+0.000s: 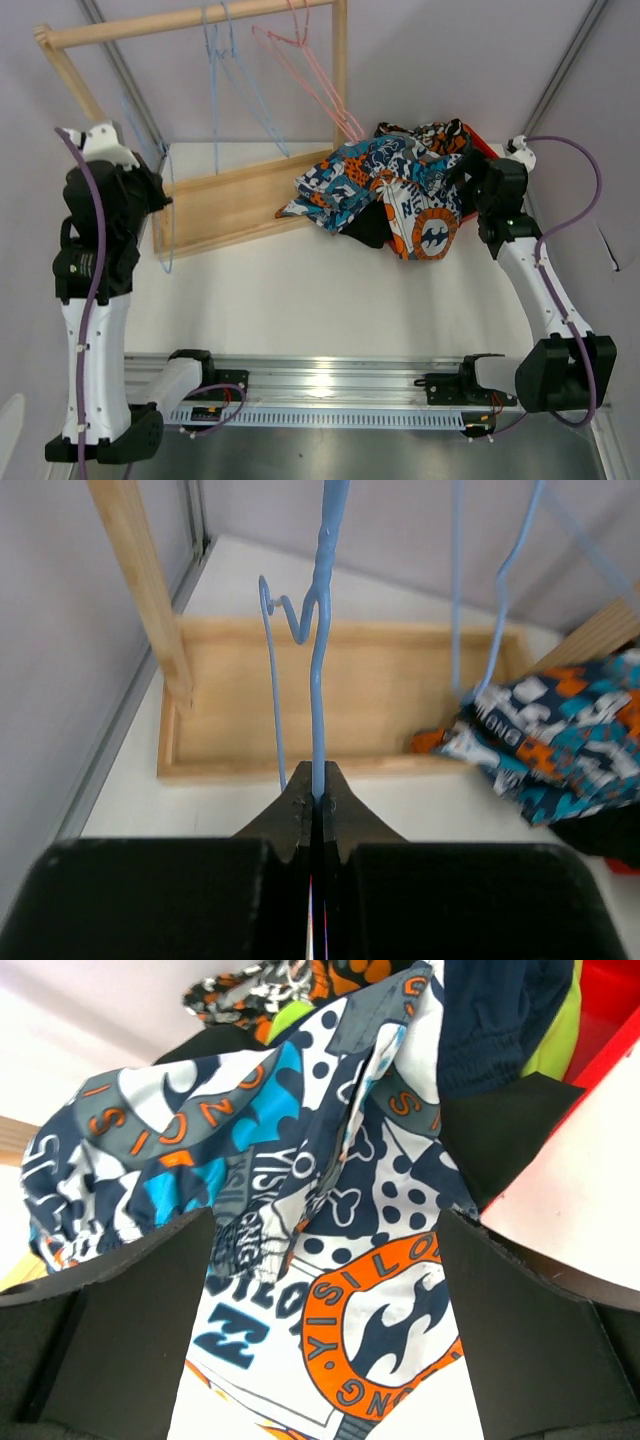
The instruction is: Remove the shorts from the hanger
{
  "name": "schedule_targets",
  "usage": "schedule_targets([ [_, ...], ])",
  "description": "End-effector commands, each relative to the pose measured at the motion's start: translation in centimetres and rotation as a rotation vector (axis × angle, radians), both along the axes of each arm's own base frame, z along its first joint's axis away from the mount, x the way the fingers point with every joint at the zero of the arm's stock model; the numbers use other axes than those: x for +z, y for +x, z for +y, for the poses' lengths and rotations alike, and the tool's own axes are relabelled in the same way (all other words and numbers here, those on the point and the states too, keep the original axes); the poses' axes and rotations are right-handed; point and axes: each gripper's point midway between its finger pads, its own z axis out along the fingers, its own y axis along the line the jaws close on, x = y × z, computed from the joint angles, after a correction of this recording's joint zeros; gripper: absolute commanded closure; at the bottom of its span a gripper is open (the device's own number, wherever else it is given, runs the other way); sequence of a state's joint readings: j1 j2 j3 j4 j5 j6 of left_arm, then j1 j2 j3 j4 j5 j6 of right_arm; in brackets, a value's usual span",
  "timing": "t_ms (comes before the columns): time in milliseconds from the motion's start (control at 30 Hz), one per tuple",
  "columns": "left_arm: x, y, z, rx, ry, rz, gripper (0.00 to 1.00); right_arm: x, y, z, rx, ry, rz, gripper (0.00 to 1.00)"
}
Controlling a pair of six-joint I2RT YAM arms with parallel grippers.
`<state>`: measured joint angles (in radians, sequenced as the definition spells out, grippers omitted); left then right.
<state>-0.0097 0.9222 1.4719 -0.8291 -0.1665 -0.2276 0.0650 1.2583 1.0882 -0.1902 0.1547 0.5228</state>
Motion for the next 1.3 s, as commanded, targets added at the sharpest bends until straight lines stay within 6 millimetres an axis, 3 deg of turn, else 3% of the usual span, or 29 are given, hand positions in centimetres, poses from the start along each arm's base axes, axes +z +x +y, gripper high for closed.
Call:
schedule_targets([
  [0,6.6,2.2,-0.6,-0.035,-0.017,-0.168,1.00,0.9,-1.0,0.5,0.030,0.021,-0.041,0.00],
  [33,7.4,2.7,-0.8,-0.044,-0.017,-0.180,1.00,1.2,-1.4,0.6,0.035,0.021,-0.051,0.01],
  [67,10.2,2.4,-1.0,-0.058,-0.013,-0.243,1.00,0.4,-1.7,0.6,0.039,0.024,-0.039,0.01],
  [100,10.0,3.9,-1.2,-0.070,-0.015,-0.227,1.00,0.2,-1.9,0.7,0.039,0.029,-0.038,0.01],
  [167,13.3,4.1,-1.2,-0.073,-0.002,-0.302,1.00,0.1,-2.5,0.8,0.045,0.036,-0.046,0.01],
  [267,14.3,7.0,-1.1,-0.070,0.012,-0.299,1.00,-1.2,-3.4,1.1,0.058,0.053,-0.035,0.01],
  [300,16.5,6.8,-1.1,-0.073,0.013,-0.351,1.00,-2.1,-3.7,1.4,0.068,0.064,-0.021,0.01],
  [333,15.8,9.0,-1.3,-0.087,0.014,-0.327,1.00,-2.4,-3.8,1.5,0.075,0.071,-0.019,0.01],
  [400,17.3,10.1,-1.6,-0.103,0.017,-0.364,1.00,-2.8,-4.2,1.9,0.090,0.078,-0.014,0.01],
  [433,16.0,12.2,-1.6,-0.103,0.014,-0.327,1.00,-3.3,-4.4,2.0,0.094,0.079,-0.003,0.01],
  [467,16.6,12.6,-1.5,-0.097,0.016,-0.336,1.00,-3.4,-4.6,2.2,0.099,0.077,-0.003,0.01],
  [533,15.7,14.9,-1.3,-0.088,0.019,-0.311,1.00,-3.7,-4.8,2.3,0.106,0.070,0.005,0.01],
  [633,15.4,16.6,-0.2,-0.067,0.023,-0.309,0.99,-3.7,-5.2,2.5,0.117,0.060,0.007,0.01],
  [667,14.2,17.8,-0.1,-0.065,0.018,-0.276,0.99,-3.8,-5.3,2.5,0.117,0.056,0.010,0.01],
  [733,12.9,18.3,-0.1,-0.062,0.005,-0.237,1.00,-3.8,-5.6,2.6,0.118,0.051,0.010,0.00],
  [800,12.8,17.9,-0.2,-0.068,0.000,-0.236,1.00,-4.0,-5.8,2.6,0.118,0.047,0.012,0.01],
  [867,10.9,18.1,-0.3,-0.071,-0.008,-0.203,1.00,-4.2,-5.9,2.6,0.122,0.046,0.018,0.01],
  [933,11.2,17.0,-0.5,-0.077,-0.012,-0.222,0.99,-4.1,-6.0,2.7,0.125,0.046,0.017,0.01],
  [967,9.8,17.1,-0.5,-0.077,-0.019,-0.191,0.99,-4.1,-6.0,2.8,0.124,0.046,0.016,0.01],
  [1067,10.2,15.7,-0.8,-0.086,-0.029,-0.205,1.00,-3.7,-6.3,3.0,0.130,0.047,0.009,0.01],
  [1167,9.4,15.1,-0.9,-0.091,-0.029,-0.190,0.99,-3.1,-6.7,3.3,0.134,0.045,0.000,0.01],
  [1200,9.0,15.1,-0.8,-0.090,-0.025,-0.182,0.97,-2.8,-6.8,3.2,0.132,0.042,-0.004,0.01],
  [1267,8.9,14.6,-0.8,-0.088,-0.021,-0.176,0.78,-2.4,-7.3,3.2,0.131,0.039,-0.007,0.01],
])
